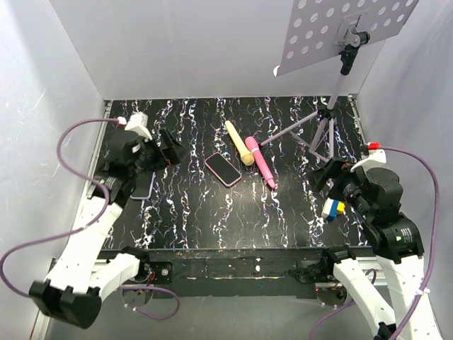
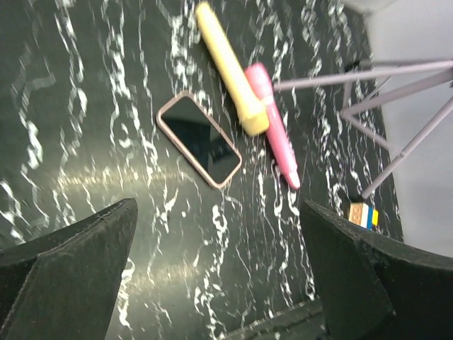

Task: Take the phone out of the phone case
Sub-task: Pick up the phone at the center of the board.

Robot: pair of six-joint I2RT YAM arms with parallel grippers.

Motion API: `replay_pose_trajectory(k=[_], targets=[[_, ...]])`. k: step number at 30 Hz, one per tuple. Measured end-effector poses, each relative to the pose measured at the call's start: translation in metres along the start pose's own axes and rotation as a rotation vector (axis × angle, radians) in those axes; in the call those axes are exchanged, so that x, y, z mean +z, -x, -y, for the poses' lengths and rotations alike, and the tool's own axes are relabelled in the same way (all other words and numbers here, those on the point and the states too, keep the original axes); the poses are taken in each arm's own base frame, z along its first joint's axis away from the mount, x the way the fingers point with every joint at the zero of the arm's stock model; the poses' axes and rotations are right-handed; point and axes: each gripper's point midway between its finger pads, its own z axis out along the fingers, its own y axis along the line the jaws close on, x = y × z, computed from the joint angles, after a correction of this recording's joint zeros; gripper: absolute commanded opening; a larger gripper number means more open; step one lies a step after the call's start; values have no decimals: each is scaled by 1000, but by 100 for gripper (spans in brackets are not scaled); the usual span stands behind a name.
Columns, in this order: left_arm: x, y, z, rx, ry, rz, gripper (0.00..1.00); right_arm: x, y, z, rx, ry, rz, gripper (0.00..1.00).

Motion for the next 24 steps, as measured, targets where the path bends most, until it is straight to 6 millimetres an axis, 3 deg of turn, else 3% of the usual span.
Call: replay_pose_trajectory(k=[7, 14, 17, 24], targets=[[59, -83, -25, -246, 123, -329, 96, 11, -19, -4, 38, 27, -90, 100], [97, -164, -16, -346, 260, -562, 98, 14, -35, -8, 68, 60, -147, 100], [113, -179, -6, -376, 311, -587, 98, 14, -39, -10, 72, 76, -161, 100], [163, -191, 7, -493, 436, -588, 98, 11, -40, -11, 63, 89, -157, 100]])
